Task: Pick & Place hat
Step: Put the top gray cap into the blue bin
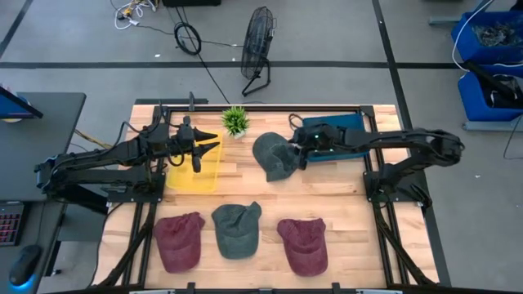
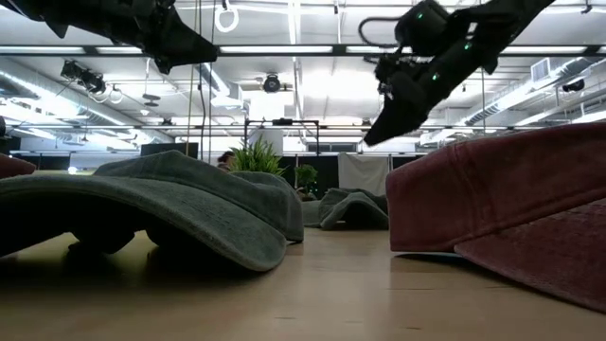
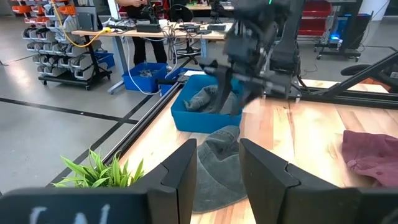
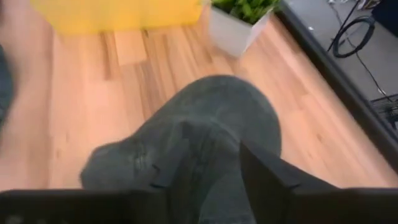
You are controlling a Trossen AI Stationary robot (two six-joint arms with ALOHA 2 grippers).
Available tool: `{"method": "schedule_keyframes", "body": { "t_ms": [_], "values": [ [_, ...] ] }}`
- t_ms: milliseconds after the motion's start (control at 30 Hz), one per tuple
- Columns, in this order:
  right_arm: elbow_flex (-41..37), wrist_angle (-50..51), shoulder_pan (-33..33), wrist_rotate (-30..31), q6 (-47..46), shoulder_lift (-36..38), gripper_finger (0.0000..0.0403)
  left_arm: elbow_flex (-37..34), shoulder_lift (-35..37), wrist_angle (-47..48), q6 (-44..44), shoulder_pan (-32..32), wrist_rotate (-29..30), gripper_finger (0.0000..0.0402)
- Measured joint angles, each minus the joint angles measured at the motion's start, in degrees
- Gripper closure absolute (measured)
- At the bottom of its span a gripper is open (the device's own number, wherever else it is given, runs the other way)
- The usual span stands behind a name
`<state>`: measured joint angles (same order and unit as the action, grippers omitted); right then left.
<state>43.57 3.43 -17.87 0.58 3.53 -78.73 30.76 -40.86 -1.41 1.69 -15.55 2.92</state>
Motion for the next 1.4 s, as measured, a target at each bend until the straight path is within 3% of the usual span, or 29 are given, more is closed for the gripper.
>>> {"method": "schedule_keyframes", "body": {
  "t_ms": [267, 500, 633, 800, 867, 1000, 1167, 1400],
  "values": [
    [-0.02, -0.57, -0.02, 1.12, 4.19, -11.62, 0.0222, 0.0, 0.0, 0.09, -0.02, 0.02, 0.0, 0.0278],
    [0.06, -3.73, -0.04, 16.51, 2.89, -19.12, 0.0237, 0.0, 0.0, 0.11, 0.04, 0.02, 0.0, 0.0278],
    [0.13, -6.05, -0.04, 16.5, 0.84, -21.02, 0.0276, 0.0, 0.0, 0.2, 0.04, 0.02, 0.0, 0.0278],
    [0.18, -6.12, 0.11, 16.44, -2.03, -20.88, 0.0385, 0.0, 0.0, 0.43, 0.01, 0.04, -0.01, 0.0278],
    [1.46, -4.69, 0.14, 16.39, -2.27, -20.86, 0.0387, 0.0, 0.0, 0.67, 0.0, 0.02, 0.0, 0.0278],
    [7.17, 1.48, 0.96, 16.33, -3.12, -20.71, 0.0394, 0.0, 0.0, 1.11, 0.0, 0.04, -0.02, 0.0278],
    [19.04, 16.03, 2.74, 16.71, -3.12, -20.49, 0.0394, 0.0, 0.0, 1.32, 0.0, 0.04, -0.01, 0.0278],
    [37.21, 38.13, 5.69, 26.69, -7.29, -20.49, 0.0395, 0.0, 0.0, 1.32, -0.02, 0.04, -0.02, 0.0278]
  ]
}}
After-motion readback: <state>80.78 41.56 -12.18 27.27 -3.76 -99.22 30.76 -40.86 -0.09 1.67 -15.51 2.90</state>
